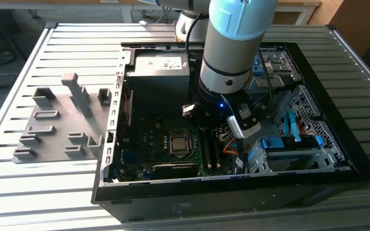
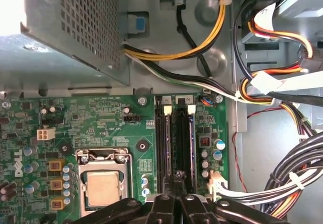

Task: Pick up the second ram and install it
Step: 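Press down the second ram until it locks into place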

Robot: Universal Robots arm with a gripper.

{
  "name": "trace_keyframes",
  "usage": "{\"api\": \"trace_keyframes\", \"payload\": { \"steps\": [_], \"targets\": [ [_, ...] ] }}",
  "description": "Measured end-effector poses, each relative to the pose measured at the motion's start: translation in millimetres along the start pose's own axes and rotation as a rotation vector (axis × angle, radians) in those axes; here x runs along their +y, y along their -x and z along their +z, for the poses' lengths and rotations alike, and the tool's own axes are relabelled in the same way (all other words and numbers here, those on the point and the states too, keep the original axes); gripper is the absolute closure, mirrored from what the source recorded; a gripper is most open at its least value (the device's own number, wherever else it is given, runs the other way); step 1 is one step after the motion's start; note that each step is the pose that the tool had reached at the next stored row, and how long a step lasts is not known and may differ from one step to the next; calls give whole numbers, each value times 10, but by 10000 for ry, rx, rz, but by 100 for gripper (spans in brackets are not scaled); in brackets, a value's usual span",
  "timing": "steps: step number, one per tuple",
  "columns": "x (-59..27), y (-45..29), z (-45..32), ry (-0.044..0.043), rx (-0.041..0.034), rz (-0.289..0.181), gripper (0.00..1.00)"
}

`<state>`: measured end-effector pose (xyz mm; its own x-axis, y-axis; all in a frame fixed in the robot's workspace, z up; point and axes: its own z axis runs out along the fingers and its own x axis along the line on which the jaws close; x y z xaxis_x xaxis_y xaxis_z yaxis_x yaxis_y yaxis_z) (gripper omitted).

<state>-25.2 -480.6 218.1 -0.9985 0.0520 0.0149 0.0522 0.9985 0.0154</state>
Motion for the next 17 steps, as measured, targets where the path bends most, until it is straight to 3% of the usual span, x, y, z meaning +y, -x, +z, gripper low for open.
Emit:
{"api": "trace_keyframes", "payload": {
  "steps": [4, 17],
  "targets": [
    [-1, -2, -86, -19, 6, 0, 89],
    [-1, -2, -101, -23, 6, -1, 89]
  ]
}}
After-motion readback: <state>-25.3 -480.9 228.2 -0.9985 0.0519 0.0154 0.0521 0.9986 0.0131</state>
